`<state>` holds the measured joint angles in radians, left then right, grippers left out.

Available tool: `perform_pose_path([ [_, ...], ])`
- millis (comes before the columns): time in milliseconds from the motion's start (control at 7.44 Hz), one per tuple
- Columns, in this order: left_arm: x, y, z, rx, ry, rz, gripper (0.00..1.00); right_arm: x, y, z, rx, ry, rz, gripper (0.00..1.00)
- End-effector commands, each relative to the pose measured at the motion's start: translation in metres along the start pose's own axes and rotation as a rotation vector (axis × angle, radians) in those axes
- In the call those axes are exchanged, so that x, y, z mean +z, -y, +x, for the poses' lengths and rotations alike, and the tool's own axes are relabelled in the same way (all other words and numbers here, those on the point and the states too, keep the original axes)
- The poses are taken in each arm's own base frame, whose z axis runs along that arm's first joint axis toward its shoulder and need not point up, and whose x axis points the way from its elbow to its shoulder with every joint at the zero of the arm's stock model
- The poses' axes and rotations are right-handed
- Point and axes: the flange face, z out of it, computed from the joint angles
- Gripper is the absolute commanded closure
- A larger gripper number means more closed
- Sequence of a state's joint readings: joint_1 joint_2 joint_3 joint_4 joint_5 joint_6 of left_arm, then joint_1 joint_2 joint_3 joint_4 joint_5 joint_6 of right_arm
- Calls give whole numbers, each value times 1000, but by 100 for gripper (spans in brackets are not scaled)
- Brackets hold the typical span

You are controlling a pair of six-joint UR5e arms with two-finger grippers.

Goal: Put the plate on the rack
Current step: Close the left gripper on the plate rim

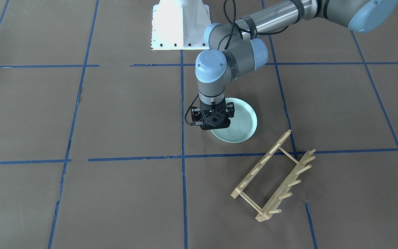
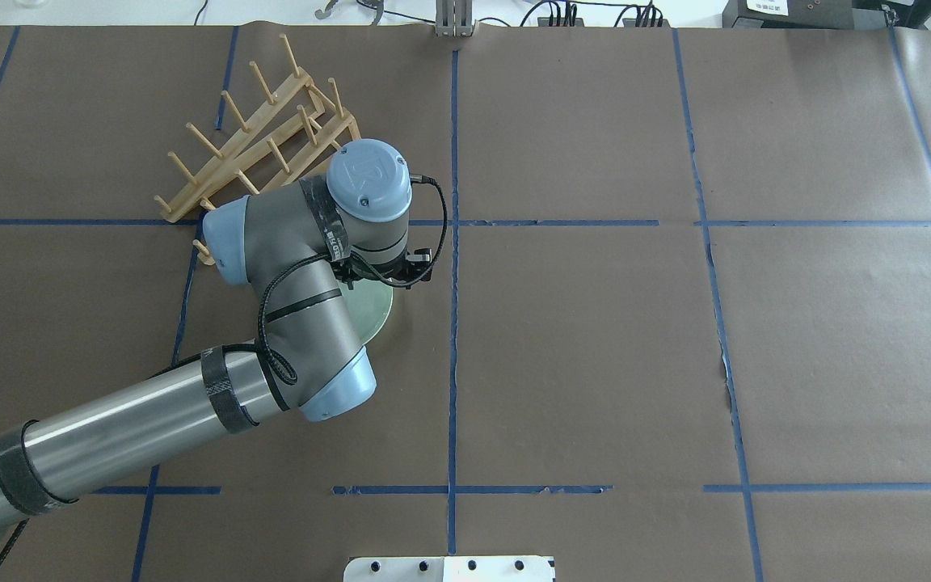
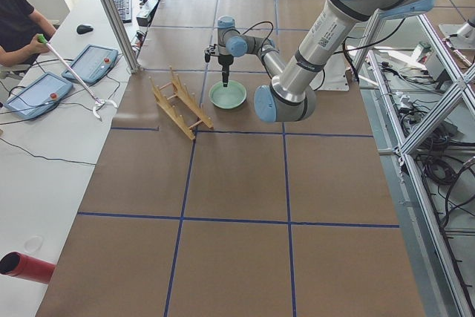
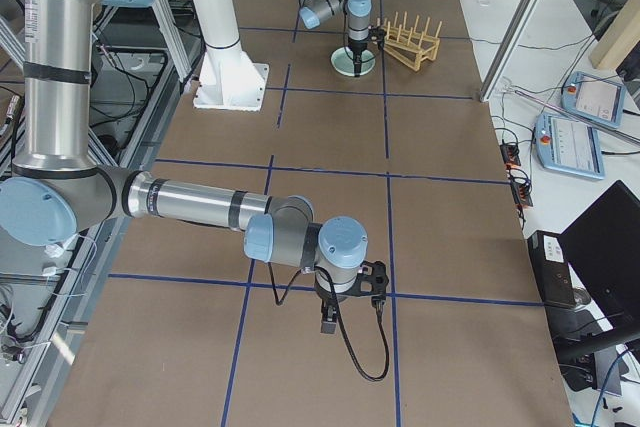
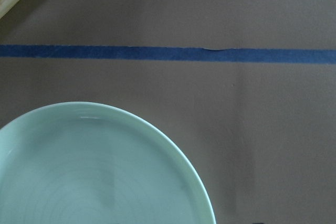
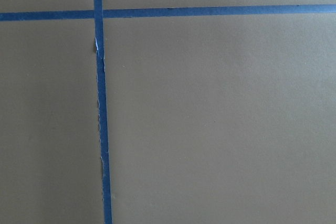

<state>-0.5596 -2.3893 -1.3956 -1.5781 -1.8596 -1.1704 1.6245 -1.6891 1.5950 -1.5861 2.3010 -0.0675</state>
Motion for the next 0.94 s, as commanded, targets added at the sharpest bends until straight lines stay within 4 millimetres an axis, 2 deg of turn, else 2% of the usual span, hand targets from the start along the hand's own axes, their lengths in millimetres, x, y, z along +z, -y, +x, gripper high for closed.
perform_pose_path([
  [0,10,0,1,2,4,-4,21,0,-1,0,1,0,-1,0],
  [134,12,-2,4,3,2,-8,35,0,-1,0,1,0,-1,0],
  [269,12,-3,4,3,2,-8,53,0,0,0,0,0,0,0],
  [403,12,-3,3,0,4,-12,97,0,0,0,0,0,0,0],
  [807,2,-2,4,-6,-18,-21,100,0,0,0,0,0,0,0],
])
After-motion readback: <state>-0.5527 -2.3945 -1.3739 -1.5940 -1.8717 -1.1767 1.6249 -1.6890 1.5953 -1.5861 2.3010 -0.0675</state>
